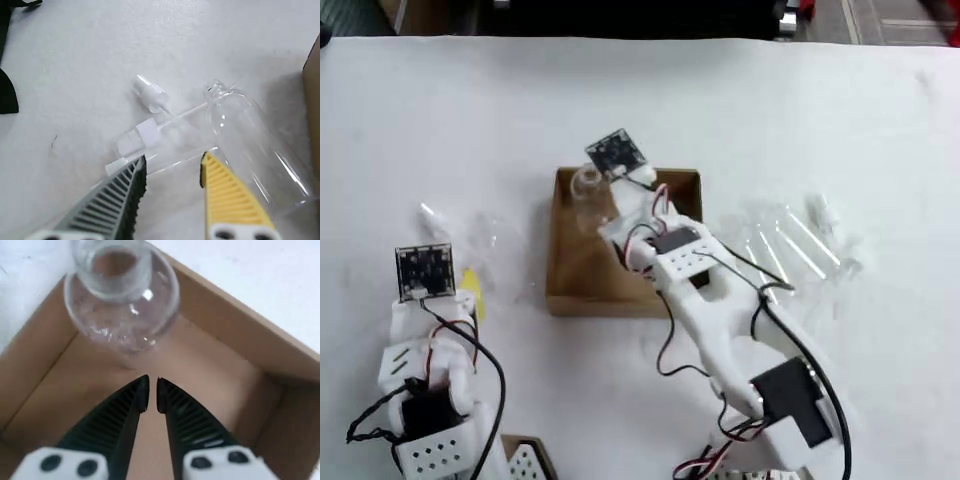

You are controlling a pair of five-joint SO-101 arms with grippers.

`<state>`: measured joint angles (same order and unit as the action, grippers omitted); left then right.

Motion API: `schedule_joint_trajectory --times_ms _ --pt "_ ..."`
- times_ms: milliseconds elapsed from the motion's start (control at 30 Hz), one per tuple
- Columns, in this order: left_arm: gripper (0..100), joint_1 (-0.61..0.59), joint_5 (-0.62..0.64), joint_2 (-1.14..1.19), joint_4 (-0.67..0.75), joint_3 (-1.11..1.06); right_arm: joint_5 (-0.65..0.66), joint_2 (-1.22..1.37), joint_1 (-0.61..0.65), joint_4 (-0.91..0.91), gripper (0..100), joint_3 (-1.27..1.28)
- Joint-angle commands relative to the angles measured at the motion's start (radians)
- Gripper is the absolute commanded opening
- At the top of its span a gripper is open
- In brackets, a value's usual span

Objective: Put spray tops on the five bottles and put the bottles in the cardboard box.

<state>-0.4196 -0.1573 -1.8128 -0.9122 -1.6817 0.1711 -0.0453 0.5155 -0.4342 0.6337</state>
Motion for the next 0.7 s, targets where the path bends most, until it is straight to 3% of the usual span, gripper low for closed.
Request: schedule_joint_trajectory --times_ms 0,367,667 --pt "17 0.012 -0.008 -0.008 0.006 0.006 -0.006 0.015 0.016 0.002 1.6 -0.080" --pt "17 0.012 -0.008 -0.008 0.006 0.006 -0.008 0.071 0.021 -0.008 1.6 -0.147" --pt "17 0.012 -0.008 -0.008 0.006 0.006 -0.003 0.070 0.018 -0.136 1.6 -0.153"
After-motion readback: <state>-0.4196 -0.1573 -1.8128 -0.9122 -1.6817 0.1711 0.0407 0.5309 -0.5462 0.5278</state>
